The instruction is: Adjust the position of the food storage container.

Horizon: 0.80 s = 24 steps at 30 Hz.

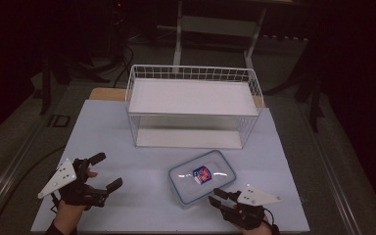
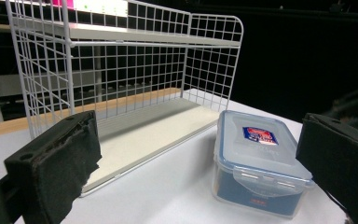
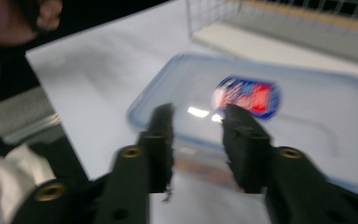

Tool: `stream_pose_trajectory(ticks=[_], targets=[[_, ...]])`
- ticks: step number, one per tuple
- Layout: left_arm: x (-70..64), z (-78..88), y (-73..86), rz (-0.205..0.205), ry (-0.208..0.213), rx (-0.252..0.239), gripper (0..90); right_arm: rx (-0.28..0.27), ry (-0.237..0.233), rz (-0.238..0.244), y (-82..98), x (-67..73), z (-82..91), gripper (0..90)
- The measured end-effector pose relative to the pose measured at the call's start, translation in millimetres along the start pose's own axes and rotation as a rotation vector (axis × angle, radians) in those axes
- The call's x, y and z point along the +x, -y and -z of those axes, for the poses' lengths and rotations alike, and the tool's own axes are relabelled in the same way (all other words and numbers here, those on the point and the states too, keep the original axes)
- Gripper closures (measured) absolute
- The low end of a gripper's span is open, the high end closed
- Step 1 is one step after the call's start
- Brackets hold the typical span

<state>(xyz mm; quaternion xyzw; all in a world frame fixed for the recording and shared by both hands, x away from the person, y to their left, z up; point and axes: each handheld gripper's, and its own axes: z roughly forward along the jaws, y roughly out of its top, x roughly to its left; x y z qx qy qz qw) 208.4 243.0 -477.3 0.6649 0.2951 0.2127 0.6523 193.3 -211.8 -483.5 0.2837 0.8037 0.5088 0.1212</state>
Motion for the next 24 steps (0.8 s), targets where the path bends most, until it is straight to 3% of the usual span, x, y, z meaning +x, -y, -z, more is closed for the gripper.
stream_pose_trajectory(ticks=[1,3,6,16,24], targets=[[0.2,-0.6,0.2,0.001,0.002,0.001,0.0,0.026,-0.022,0.012,1.8,3.6,-6.2,85.0],[0.2,-1.5,0.6,0.000,0.006,0.008,0.0,0.051,-0.032,0.036,3.5,6.9,-10.9,89.7],[-0.9,-1.6,0.6,-0.007,0.009,0.009,0.0,0.067,-0.040,0.055,3.9,9.5,-15.5,89.9],[0.8,-0.7,0.6,-0.001,0.004,0.005,0.0,0.120,-0.056,0.050,6.0,6.0,-35.2,90.0],[0.2,-1.5,0.9,0.001,0.012,0.007,0.0,0.121,-0.069,0.071,3.4,7.8,-43.7,90.0]])
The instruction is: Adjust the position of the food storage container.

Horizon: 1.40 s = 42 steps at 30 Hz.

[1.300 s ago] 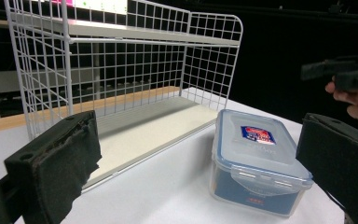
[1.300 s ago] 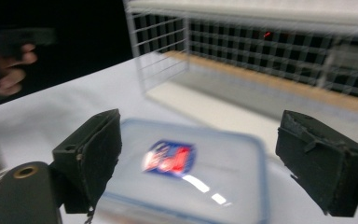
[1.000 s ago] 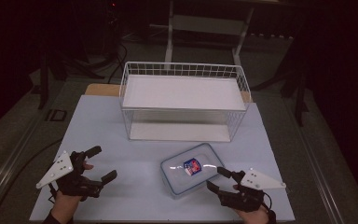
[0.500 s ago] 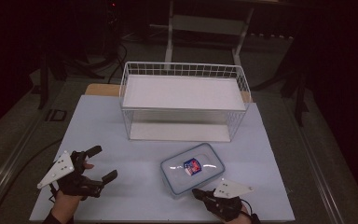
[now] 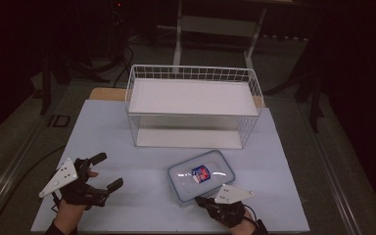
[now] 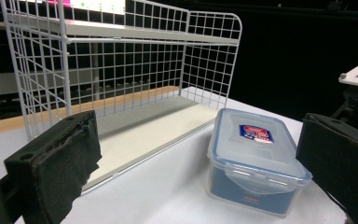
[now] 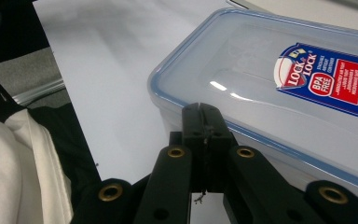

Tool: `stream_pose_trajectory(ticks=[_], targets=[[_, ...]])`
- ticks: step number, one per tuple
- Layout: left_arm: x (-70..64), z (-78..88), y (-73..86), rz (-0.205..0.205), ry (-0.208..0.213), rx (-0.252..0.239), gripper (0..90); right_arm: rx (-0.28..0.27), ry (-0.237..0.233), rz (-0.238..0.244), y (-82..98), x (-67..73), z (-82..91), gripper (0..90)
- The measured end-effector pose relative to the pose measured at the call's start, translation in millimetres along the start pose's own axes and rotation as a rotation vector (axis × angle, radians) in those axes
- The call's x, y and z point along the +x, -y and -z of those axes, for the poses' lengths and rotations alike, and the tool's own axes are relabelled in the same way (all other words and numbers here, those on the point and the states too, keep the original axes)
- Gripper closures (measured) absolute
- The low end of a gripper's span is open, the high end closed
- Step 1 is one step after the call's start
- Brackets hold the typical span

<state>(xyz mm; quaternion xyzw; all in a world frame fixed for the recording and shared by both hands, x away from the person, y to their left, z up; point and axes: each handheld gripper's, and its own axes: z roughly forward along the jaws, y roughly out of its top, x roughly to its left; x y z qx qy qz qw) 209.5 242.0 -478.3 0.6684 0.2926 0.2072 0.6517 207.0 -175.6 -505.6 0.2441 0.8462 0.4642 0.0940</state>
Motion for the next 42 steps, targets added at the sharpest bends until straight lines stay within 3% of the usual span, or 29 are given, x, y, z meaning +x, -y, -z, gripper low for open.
stream_pose_trajectory(ticks=[32,38,42], targets=[[-1.1,-1.0,0.7,-0.001,0.016,0.011,0.0,0.000,0.003,0.051,-34.5,-12.2,-53.7,90.0],[-1.4,-1.9,1.1,-0.002,0.019,0.020,0.0,0.007,0.003,0.052,-37.0,-11.7,-57.0,90.0],[-1.9,-3.5,1.3,0.003,0.027,0.032,0.0,-0.027,-0.005,0.041,-39.9,-11.6,-48.9,89.9]])
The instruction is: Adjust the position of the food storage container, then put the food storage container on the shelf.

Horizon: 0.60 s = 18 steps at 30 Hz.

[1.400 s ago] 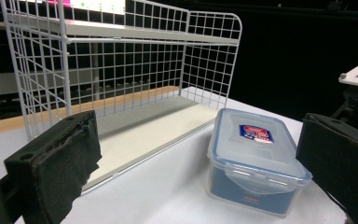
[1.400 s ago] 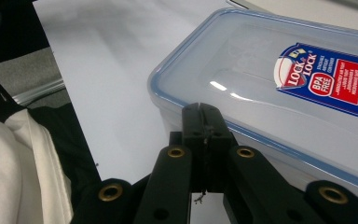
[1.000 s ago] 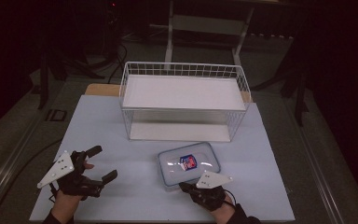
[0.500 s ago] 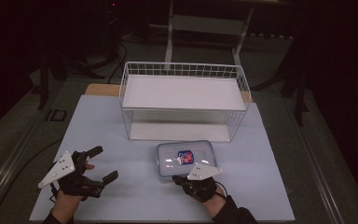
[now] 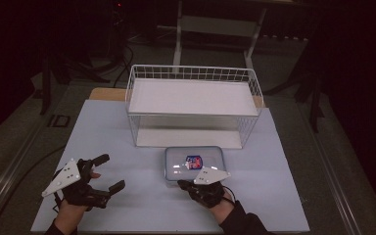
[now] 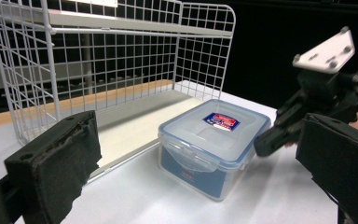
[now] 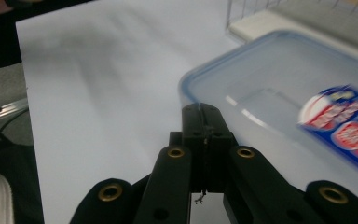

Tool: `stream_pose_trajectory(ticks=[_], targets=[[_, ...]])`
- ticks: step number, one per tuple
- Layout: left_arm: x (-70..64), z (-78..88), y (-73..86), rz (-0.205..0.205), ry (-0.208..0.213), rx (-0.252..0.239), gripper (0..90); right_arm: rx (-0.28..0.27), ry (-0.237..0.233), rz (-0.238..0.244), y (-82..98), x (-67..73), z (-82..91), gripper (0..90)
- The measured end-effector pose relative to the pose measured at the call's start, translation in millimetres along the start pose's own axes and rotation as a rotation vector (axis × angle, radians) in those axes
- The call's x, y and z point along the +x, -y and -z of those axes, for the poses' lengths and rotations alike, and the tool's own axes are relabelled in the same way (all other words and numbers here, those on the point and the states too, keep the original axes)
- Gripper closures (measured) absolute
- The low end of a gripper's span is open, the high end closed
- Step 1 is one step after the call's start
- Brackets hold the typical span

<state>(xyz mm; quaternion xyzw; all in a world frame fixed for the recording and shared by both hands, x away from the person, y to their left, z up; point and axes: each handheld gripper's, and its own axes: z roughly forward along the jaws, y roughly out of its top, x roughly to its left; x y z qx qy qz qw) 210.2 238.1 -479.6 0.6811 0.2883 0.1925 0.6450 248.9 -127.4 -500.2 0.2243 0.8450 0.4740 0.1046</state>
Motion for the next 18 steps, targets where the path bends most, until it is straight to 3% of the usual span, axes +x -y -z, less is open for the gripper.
stream_pose_trajectory(ticks=[2,3,4,5,7,8,9,10,14,18], targets=[[-1.0,-0.9,-0.7,0.005,0.002,0.004,0.0,-0.021,0.011,0.004,-3.0,-1.2,6.9,89.4],[-1.5,-1.2,-1.2,0.012,0.005,0.003,0.0,-0.031,0.021,0.003,-4.4,-2.2,10.7,87.1],[-2.0,-1.7,-1.6,0.022,0.016,-0.001,0.0,-0.043,0.046,0.015,-7.0,-4.5,18.4,78.5],[-2.5,-2.6,-2.4,0.028,0.018,0.002,0.0,-0.043,0.046,0.015,-7.0,-4.5,18.4,78.5],[-3.8,-5.3,-5.3,0.051,0.040,0.014,0.0,-0.066,0.076,0.006,-8.4,-7.9,26.7,66.4],[-4.9,-7.1,-7.6,0.057,0.048,0.025,0.0,-0.087,0.090,-0.014,-9.3,-11.6,33.5,52.4],[-6.5,-9.2,-9.8,0.061,0.051,0.030,0.0,-0.087,0.090,-0.014,-9.3,-11.6,33.5,52.4],[-8.6,-11.8,-12.1,0.067,0.063,0.040,0.0,-0.101,0.101,-0.024,-9.5,-13.1,36.8,44.9],[-20.0,-28.3,-20.7,0.075,0.090,0.119,0.0,-0.175,0.124,-0.009,-11.4,-18.1,53.7,11.6],[-25.0,-48.3,-26.0,0.120,0.103,0.185,0.0,-0.214,0.168,0.008,-11.2,-20.6,70.4,11.5]])
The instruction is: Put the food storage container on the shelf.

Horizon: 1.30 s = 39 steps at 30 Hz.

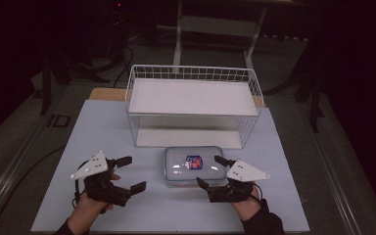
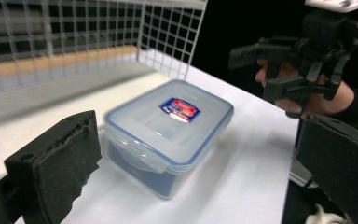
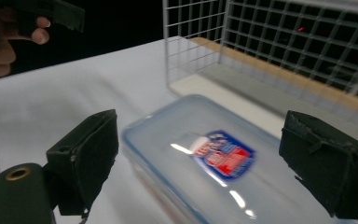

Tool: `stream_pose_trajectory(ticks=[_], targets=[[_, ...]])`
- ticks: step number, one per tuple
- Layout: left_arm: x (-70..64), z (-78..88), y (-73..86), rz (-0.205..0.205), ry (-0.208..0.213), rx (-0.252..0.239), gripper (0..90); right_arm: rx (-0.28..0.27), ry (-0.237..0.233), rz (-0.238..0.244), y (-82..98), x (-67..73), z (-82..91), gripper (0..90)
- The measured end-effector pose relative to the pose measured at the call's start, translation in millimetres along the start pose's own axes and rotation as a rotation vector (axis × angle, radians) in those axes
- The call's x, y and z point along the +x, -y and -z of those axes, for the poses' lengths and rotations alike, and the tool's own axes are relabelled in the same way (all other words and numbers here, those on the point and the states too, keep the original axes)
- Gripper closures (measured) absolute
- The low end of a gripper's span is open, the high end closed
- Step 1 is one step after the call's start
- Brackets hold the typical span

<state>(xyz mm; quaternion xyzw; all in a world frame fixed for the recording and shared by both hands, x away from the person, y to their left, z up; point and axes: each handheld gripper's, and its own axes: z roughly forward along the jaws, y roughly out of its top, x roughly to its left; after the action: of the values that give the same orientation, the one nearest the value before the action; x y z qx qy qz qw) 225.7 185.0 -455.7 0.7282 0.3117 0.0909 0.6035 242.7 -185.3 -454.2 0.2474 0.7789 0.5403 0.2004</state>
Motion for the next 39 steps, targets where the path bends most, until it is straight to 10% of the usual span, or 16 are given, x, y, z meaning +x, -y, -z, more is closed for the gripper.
stream_pose_trajectory(ticks=[11,20,27,39], targets=[[10.7,-44.3,-19.0,0.059,-0.042,0.116,0.0,-0.021,0.109,0.056,1.5,-22.6,36.0,22.2],[31.7,-74.4,-19.5,0.147,-0.045,0.167,0.0,-0.101,0.173,-0.010,6.7,-38.5,44.1,14.3],[44.8,-89.8,-16.5,0.193,-0.063,0.214,0.0,-0.063,0.181,-0.078,6.7,-40.0,42.3,10.2],[66.2,-115.4,2.7,0.454,0.042,0.386,0.0,-0.028,0.179,-0.076,9.4,-37.2,35.7,10.0]])
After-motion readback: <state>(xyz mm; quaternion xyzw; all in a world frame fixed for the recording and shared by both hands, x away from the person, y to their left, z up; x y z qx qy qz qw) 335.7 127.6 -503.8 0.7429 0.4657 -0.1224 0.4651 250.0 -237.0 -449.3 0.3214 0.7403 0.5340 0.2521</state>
